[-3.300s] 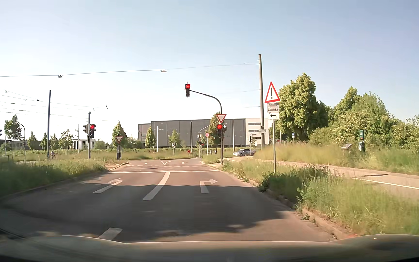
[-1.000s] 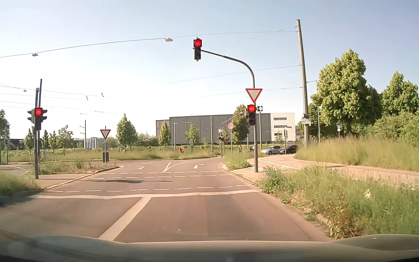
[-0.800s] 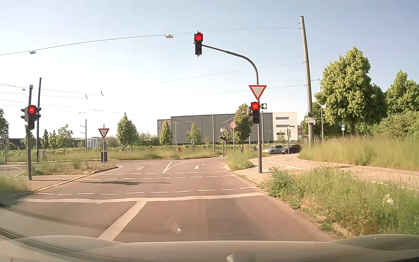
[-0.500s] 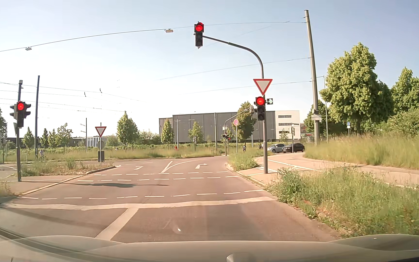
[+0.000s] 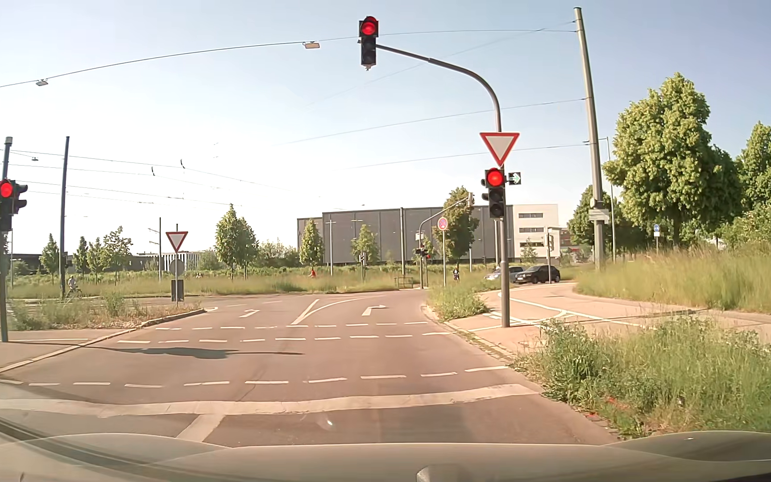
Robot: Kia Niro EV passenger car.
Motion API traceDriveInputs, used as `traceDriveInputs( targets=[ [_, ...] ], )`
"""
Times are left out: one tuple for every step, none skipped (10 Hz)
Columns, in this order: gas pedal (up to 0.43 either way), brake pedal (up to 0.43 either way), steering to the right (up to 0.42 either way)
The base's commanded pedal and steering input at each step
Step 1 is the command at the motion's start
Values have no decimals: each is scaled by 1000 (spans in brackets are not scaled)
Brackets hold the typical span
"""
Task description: Follow the waypoints while adhering to traffic rules and regulations
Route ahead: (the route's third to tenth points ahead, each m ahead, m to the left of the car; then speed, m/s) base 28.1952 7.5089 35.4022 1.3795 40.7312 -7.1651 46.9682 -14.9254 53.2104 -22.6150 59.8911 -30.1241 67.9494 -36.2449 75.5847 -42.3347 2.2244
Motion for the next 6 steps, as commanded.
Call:
traceDriveInputs(
  targets=[
    [0,250,-38],
    [0,274,-38],
    [0,287,-38],
    [0,293,-39],
    [0,305,-39],
    [0,323,-38]
  ],
)
